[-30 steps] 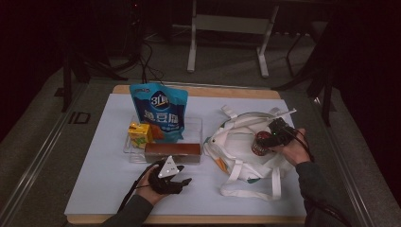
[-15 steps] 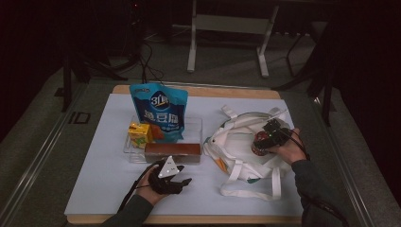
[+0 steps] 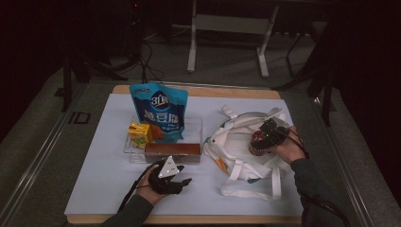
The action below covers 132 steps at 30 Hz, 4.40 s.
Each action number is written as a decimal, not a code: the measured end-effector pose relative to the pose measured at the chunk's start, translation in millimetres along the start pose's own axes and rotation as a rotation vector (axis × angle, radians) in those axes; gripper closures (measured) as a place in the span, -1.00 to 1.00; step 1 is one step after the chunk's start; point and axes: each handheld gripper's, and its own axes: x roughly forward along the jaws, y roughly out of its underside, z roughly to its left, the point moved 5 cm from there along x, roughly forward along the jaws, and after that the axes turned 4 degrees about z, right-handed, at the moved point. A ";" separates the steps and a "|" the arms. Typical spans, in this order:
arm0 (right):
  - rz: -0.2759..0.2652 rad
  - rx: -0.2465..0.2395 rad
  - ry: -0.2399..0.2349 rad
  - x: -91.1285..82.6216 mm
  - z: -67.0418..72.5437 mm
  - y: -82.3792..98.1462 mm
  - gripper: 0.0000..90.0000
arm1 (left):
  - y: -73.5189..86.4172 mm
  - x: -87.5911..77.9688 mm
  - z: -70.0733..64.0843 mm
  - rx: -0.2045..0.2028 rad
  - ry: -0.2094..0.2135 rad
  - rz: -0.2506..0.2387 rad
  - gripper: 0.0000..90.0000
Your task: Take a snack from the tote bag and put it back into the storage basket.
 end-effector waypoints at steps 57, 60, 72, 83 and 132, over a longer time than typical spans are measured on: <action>-0.075 -0.217 -0.054 -44.5 48.2 -33.1 -0.44 | 0.0 -0.5 0.3 -0.001 -0.002 -0.006 -0.01; -0.081 -0.224 -0.066 -47.2 51.3 -34.3 -0.44 | 0.0 -0.5 0.4 -0.002 -0.002 -0.005 -0.01; -0.096 -0.267 -0.080 -57.9 63.4 -41.7 -0.44 | -0.1 -0.4 0.3 -0.004 0.000 -0.006 -0.01; -0.103 -0.295 -0.090 -64.4 69.9 -47.1 -0.44 | -0.1 -0.3 0.2 -0.002 0.000 -0.006 -0.01; -0.176 -0.375 -0.137 -82.0 106.6 -93.9 -0.44 | -0.1 -0.1 0.1 -0.001 0.005 -0.002 -0.01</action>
